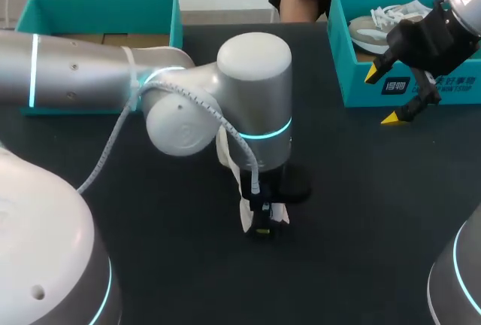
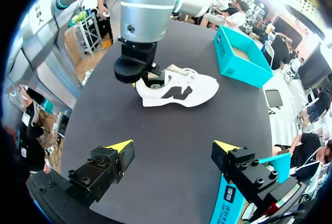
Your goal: Take the shoe out of the shoebox, open the shoe tongue, remove and reinsert the insole, then place the shoe into the shoebox
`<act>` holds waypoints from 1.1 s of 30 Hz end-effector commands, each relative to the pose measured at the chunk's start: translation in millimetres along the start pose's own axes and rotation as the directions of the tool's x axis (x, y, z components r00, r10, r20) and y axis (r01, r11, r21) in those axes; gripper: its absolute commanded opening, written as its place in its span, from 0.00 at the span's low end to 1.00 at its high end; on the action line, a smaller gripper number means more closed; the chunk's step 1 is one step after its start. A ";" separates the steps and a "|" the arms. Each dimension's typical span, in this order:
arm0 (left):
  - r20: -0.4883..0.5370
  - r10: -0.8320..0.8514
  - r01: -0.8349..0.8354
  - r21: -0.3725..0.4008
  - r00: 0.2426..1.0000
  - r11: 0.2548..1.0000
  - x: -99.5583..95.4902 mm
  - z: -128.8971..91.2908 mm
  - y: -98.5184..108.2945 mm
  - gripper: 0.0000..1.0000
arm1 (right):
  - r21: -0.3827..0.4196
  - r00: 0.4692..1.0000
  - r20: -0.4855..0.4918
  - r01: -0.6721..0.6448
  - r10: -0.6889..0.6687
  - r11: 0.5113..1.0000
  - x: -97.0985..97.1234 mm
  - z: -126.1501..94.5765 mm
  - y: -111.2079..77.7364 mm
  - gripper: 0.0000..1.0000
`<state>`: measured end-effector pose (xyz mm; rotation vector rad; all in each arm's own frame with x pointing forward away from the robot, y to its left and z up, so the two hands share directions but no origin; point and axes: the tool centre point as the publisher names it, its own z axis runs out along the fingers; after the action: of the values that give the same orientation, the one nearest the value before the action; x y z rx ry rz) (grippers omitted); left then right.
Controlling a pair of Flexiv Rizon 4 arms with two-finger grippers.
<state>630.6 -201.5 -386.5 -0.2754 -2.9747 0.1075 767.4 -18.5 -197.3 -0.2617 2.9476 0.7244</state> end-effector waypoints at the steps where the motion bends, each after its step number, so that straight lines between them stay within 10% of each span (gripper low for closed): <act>1: -0.022 0.044 -0.044 -0.004 0.999 0.999 4.8 -29.7 10.0 0.00 | 0.002 1.000 -0.001 -0.001 0.001 1.000 -0.8 0.7 0.0 1.00; 21: 0.022 0.198 -0.196 -0.080 0.980 0.977 26.2 -183.8 50.0 0.00 | 0.002 1.000 -0.001 -0.001 0.001 1.000 -0.8 0.7 0.0 1.00; 33: 0.022 0.198 -0.196 -0.080 0.980 0.977 26.2 -183.8 50.0 0.00 | 0.002 1.000 -0.001 -0.001 0.001 1.000 -0.8 0.7 0.0 1.00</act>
<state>643.2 -138.9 -206.5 -0.5814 -2.9756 0.0131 767.4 -18.5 -197.3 -0.2617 2.9476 0.7243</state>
